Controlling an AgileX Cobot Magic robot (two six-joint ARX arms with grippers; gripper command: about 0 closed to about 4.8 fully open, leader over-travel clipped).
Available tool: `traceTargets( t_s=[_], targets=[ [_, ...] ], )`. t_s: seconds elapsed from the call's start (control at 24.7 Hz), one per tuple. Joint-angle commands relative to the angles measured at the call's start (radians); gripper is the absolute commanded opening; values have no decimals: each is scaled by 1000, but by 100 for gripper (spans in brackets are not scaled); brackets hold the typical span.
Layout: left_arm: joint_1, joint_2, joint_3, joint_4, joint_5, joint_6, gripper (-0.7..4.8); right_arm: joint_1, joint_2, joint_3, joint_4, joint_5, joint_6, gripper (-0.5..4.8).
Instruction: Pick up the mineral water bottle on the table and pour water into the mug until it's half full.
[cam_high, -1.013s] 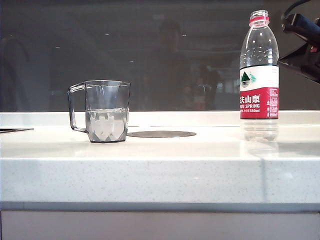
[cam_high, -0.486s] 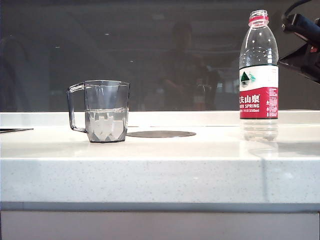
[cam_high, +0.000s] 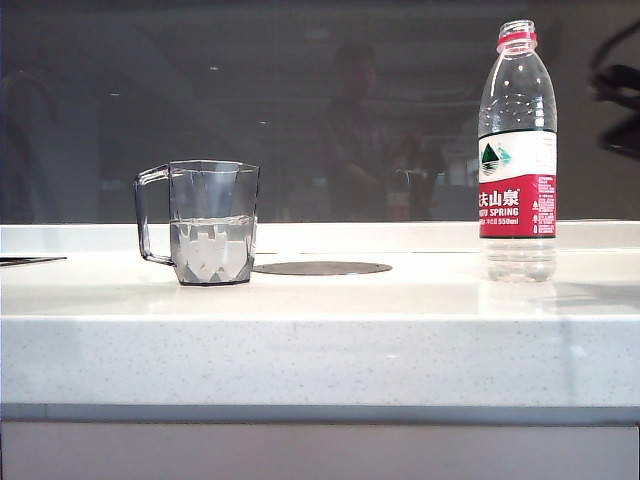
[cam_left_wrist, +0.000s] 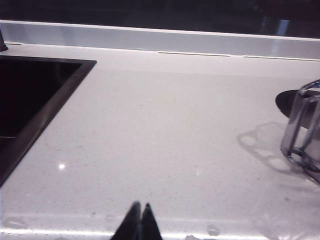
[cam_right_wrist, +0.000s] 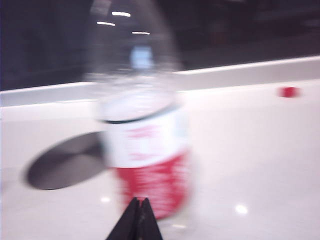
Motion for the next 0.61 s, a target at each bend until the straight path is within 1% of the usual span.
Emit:
traceTargets(
  t_s=[0.04,0.08,0.12,0.24,0.41,0.49,0.61],
  targets=[
    [2,1,3,7,3,2,-4,-65,-179,-3,-272,-19,-7,-8],
    [2,1,3,7,3,2,-4,-86,-235,-3,-333,-27,-7,-8],
    [2,1,3,7,3,2,-4,-142,-355,-3,-462,-41,-17,-8],
    [2,1,3,7,2,2,-4,-229,-489,-3,-614,-58,-38,-8],
    [2,1,3,7,2,2,-4,-338,-625,-3,-754,-65,-62,-8],
    [2,1,3,7,3,2,-4,-416,-729,-3,-815,-82,-67,-8],
    [2,1,3,7,3,2,-4,-457,-798,-3,-841,-133,-109,-8]
  ],
)
